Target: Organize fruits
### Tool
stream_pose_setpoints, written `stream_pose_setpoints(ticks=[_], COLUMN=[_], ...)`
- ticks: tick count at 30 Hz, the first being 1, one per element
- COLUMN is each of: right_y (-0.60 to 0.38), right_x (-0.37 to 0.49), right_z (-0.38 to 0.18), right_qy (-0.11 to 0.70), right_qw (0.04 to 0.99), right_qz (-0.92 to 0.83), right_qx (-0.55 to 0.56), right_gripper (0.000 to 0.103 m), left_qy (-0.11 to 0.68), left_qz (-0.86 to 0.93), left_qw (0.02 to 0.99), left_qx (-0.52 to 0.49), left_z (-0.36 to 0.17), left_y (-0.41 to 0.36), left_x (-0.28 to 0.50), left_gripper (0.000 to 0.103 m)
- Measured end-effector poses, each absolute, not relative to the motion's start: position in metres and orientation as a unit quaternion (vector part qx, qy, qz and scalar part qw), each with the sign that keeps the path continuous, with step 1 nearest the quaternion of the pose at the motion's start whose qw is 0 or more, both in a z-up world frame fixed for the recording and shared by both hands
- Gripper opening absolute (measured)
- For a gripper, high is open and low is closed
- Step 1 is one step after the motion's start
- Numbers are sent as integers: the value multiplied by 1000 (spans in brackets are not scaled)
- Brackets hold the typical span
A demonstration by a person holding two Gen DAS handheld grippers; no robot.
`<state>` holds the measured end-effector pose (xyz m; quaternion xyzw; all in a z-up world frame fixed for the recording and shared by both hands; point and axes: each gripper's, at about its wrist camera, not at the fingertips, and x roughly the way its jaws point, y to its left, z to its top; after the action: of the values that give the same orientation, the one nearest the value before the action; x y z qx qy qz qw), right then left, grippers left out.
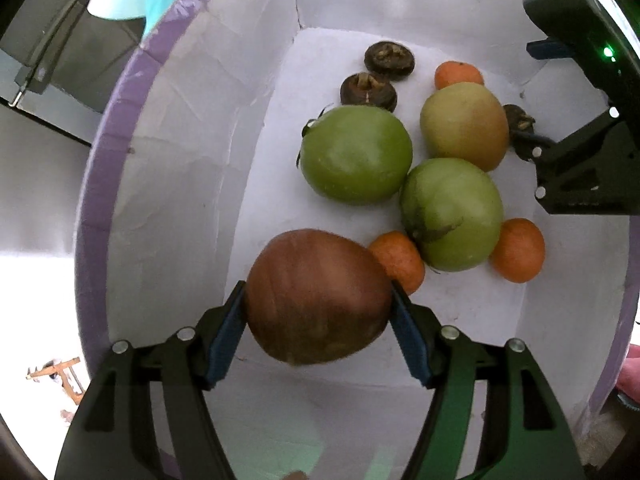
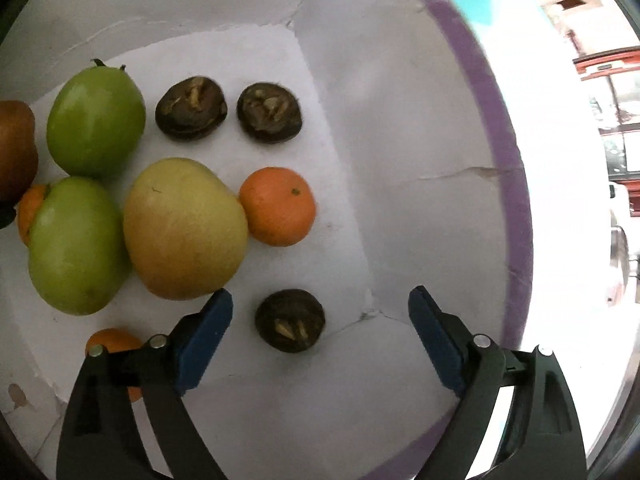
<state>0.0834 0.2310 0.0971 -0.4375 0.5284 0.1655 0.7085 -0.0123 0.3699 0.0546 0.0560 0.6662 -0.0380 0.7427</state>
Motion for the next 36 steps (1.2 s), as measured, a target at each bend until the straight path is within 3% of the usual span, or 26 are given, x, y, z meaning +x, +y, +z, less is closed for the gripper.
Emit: stream_pose_setpoints(ticks=[4,7,12,18,21,25,36], right_y=[228,231,231,192,175,157,195], right_x=[73,60,46,50,53,38,36], right_z=[114,136,191,249,250,207,144], right_qy=[504,477,437,446,490,541,552], right_qw=[723,733,784,853,847,824,821], right_qz=[164,171,167,201,201,161,142], right_qx=[-444,-454,-409,-181,-38,47,-39], right_gripper=[86,86,86,87,87,87,87], left_qy=[646,599,494,400,439,507,542], left_qz=[-52,-57,-37,3,37,23,-36], left_qw=[759,795,867,916,897,861,840], left_qx=[58,76,52,-14,-36,-29,20], left_z=[69,96,157,221,212,169,120], left_y=[366,360,377,398,404,401,376], left_x=[-21,-32,-52,-74,-64,-53,-51], left_gripper=[79,98,98,101,101,101,101])
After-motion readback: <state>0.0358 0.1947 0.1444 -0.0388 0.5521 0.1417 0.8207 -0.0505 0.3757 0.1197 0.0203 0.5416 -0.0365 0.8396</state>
